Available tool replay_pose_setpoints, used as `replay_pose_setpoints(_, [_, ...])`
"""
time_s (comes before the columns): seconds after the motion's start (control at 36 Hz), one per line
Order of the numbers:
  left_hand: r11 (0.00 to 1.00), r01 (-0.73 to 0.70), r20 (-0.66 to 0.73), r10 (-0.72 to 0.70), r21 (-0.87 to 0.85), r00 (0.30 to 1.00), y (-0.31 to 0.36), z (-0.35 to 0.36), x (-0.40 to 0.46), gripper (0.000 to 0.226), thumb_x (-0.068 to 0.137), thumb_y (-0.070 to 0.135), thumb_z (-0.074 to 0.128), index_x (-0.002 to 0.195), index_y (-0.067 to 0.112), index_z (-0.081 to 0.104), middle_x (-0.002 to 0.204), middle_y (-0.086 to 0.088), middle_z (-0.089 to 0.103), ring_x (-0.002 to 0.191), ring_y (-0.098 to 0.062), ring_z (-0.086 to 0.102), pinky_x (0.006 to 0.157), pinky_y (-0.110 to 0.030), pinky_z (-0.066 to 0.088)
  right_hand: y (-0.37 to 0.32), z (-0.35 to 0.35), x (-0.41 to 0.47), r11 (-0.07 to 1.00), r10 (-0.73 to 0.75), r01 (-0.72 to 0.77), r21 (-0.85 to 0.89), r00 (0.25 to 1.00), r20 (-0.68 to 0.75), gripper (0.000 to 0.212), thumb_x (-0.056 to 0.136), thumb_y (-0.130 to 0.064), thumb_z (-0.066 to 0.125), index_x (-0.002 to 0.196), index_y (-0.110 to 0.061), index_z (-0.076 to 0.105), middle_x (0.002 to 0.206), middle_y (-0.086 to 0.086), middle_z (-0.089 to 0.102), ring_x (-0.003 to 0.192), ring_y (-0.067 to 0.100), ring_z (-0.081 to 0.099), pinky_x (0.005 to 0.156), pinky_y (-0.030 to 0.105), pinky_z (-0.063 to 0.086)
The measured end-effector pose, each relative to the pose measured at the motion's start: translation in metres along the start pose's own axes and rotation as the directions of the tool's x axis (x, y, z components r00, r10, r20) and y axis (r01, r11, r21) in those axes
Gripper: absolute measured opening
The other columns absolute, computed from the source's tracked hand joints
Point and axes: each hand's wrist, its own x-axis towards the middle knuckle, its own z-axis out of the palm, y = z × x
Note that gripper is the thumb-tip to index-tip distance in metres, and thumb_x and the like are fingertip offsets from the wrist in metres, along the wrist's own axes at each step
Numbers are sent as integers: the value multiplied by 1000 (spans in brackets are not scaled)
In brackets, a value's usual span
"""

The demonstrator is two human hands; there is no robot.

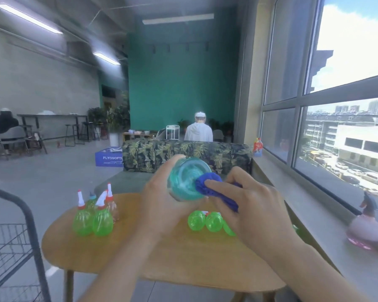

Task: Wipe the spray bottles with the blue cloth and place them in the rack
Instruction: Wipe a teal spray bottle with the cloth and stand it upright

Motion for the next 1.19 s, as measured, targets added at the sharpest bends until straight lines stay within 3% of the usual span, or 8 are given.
replay_pose_setpoints(0.25, [999,-21,13,21,38,1000,14,5,-4,97,61,57,95,147,42,55,129,17,71,111,-8,71,93,-42,61,-11,0,26,1000,-5,6,7,995,-100,20,86,-29,74,105,-31,80,83,-4,55,54,23,53,41,33,46])
replay_pose_setpoints(0.39, [1000,-7,1,7,-7,1000,13,3,-3,98,56,58,88,147,45,54,122,15,73,81,-4,68,75,-28,57,-16,-1,17,992,-124,124,17,992,-1,20,89,-34,70,107,-32,78,85,-5,53,52,18,52,41,33,46])
replay_pose_setpoints(0.53, [999,-29,19,28,31,999,7,-2,-2,94,65,61,95,148,40,55,133,16,70,114,-10,72,91,-46,63,-4,-5,9,993,-119,119,-20,992,36,21,87,-36,70,106,-34,79,84,-7,53,50,16,51,40,28,42])
replay_pose_setpoints(0.67, [999,-18,48,15,51,999,-1,4,-1,97,62,66,93,147,46,52,131,15,71,103,-13,74,89,-48,63,1,4,14,995,-90,89,-53,996,-25,14,90,-31,74,102,-32,80,82,-5,52,50,15,45,43,24,34])
replay_pose_setpoints(0.78, [999,-10,42,9,33,999,-10,9,-4,90,62,63,92,142,52,53,125,15,72,92,-12,75,82,-49,64,4,21,11,996,-87,86,-20,996,-2,18,91,-35,70,106,-32,80,83,-6,51,53,19,52,41,33,46])
replay_pose_setpoints(0.86, [999,-20,36,19,45,999,-22,9,-5,92,65,62,92,146,44,54,131,19,68,104,-10,73,84,-49,64,9,33,8,983,81,-89,160,995,54,23,93,-39,69,113,-37,79,83,-11,51,63,12,55,56,29,50])
replay_pose_setpoints(1.0, [996,35,4,-36,81,999,-45,10,-12,102,66,53,101,153,38,51,147,23,60,135,-4,58,106,-47,57,25,52,7,677,461,-512,529,855,236,17,96,-28,74,107,-40,80,86,-12,70,82,6,67,72,19,49])
replay_pose_setpoints(1.19, [994,111,51,-111,6,993,-73,14,-24,102,69,30,103,153,50,49,145,35,52,138,-2,55,107,-37,57,19,94,-12,233,534,-722,652,655,535,14,101,-23,70,95,-22,82,70,8,67,62,17,56,56,29,43])
